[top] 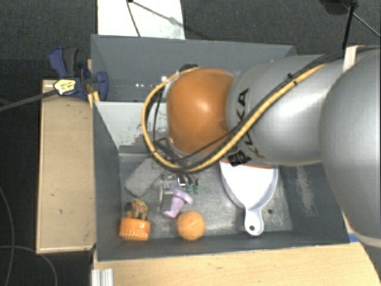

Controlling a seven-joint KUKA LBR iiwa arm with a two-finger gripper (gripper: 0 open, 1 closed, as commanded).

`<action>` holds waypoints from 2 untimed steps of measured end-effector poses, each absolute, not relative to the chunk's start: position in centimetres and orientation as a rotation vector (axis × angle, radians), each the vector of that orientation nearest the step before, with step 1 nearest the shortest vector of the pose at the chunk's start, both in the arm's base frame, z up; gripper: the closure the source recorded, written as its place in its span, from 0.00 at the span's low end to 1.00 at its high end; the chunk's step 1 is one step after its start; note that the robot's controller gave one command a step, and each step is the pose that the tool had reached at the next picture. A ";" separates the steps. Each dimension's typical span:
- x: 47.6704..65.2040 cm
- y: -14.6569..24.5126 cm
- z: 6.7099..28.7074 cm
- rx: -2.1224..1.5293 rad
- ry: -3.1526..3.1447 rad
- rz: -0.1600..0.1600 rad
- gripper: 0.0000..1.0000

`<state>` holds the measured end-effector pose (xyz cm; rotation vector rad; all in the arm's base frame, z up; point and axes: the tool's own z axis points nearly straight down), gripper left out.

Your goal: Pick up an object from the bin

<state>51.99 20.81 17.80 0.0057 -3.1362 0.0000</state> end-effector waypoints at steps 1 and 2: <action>52.2 20.7 18.3 -0.002 -3.143 -0.003 0.00; 51.4 18.4 16.0 0.091 -3.146 -0.005 0.00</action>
Offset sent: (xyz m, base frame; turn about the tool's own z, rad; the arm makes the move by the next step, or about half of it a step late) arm -0.0179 -0.0567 -0.0514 -0.1188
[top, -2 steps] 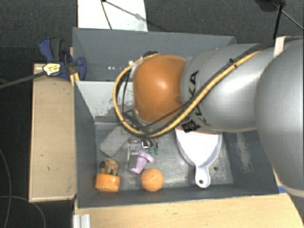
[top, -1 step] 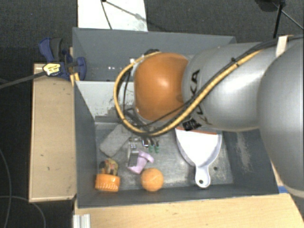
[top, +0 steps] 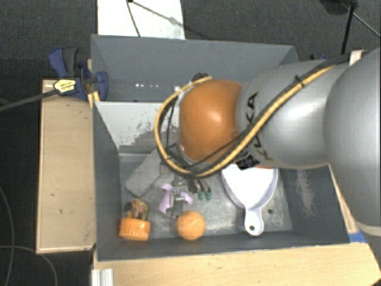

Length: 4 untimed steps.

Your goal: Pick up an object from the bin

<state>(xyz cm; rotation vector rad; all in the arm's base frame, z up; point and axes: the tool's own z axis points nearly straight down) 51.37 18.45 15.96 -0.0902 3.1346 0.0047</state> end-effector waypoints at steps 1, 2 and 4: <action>50.2 14.8 12.5 -0.067 3.138 0.002 0.00; 51.3 14.0 11.1 -0.106 3.138 -0.001 0.00; 50.6 12.3 8.0 -0.133 3.102 0.022 1.00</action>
Offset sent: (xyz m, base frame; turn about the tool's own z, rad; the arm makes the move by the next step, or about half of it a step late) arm 0.0041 -0.0377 -0.0534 -0.0303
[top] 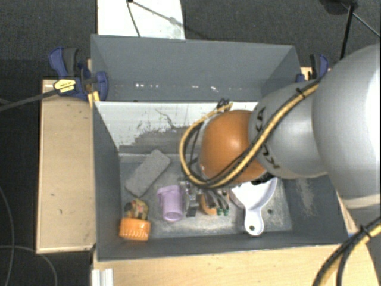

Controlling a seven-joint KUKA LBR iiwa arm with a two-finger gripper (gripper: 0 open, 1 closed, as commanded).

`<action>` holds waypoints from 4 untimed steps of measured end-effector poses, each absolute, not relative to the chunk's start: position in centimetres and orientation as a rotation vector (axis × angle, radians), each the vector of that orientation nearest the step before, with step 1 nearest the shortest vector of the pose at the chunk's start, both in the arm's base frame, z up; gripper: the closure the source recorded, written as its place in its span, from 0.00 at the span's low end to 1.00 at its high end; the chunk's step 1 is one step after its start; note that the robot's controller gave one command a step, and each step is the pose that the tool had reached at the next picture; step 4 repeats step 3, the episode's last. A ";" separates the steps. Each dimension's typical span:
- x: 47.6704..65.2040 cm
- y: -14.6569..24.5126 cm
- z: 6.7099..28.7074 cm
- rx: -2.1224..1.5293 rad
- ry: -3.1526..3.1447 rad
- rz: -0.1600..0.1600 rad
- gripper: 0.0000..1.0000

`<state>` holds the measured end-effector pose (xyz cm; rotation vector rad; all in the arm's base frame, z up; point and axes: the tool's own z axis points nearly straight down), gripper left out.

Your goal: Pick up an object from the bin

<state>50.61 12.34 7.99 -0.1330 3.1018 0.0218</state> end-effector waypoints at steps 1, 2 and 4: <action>50.6 12.3 8.0 -0.131 3.102 0.022 1.00; 51.3 12.3 9.8 -0.125 3.133 0.005 1.00; 51.2 13.5 11.4 -0.120 3.136 0.001 1.00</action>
Offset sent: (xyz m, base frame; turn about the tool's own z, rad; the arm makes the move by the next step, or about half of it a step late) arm 0.0144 -0.0001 0.0313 0.0054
